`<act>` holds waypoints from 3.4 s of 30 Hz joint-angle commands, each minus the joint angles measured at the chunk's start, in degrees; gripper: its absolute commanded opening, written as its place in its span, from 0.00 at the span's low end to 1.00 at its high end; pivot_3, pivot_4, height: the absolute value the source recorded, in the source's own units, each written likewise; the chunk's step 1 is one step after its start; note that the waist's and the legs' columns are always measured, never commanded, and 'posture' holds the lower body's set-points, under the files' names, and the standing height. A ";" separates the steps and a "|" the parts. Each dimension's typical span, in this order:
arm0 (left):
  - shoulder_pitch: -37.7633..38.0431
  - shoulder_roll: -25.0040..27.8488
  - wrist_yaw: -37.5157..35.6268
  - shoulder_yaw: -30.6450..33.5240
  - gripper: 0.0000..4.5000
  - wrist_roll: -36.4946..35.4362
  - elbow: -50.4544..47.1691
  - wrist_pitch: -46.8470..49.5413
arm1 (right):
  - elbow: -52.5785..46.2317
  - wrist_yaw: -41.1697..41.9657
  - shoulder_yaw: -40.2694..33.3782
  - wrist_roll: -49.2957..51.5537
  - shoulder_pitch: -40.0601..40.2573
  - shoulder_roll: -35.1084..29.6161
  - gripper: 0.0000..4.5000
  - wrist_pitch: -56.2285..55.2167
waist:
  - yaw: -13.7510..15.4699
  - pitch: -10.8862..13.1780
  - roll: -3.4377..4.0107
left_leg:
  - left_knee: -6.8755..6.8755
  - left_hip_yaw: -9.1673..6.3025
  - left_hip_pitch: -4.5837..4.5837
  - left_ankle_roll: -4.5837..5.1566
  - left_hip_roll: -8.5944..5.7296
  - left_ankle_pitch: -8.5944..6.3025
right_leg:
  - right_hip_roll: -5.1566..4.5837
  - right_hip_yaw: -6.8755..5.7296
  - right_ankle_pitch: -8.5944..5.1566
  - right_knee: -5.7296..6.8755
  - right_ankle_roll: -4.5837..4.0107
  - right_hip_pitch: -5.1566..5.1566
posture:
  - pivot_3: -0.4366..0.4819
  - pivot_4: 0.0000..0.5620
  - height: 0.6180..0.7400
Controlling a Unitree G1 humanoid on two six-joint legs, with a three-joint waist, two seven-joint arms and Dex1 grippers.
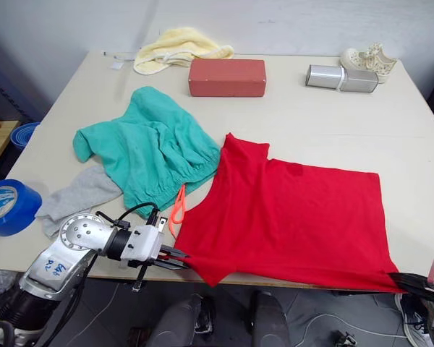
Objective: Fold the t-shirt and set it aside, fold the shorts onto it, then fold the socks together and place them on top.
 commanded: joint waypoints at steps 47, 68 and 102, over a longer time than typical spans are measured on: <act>-4.76 -6.27 -1.68 2.03 0.30 -7.12 3.00 0.12 | -37.36 -12.60 3.69 15.95 6.16 5.08 0.91 24.46 | 0.12 -0.09 -0.10 | 0.00 0.07 -0.03 -0.01 0.07 -0.11 | 0.07 0.05 -0.02 -0.02 -0.03 -0.06 | 0.48 0.27 1.00; -0.50 -8.26 6.06 -1.21 0.00 -2.43 2.11 -0.92 | -27.68 -11.73 1.44 10.61 1.69 -4.46 0.01 31.02 | 0.16 -0.09 -0.12 | 0.02 0.12 -0.03 0.14 0.09 -0.18 | 0.04 0.11 -0.03 -0.07 -0.04 -0.07 | 0.48 0.27 1.00; -0.82 -9.66 6.04 -2.31 0.00 -1.01 5.41 -2.83 | -7.91 -2.35 11.16 -1.56 -4.71 -13.50 0.14 22.45 | 0.12 -0.09 -0.12 | 0.06 0.15 -0.03 0.15 0.14 -0.18 | 0.11 0.06 -0.01 -0.10 -0.02 -0.04 | 0.48 0.27 1.00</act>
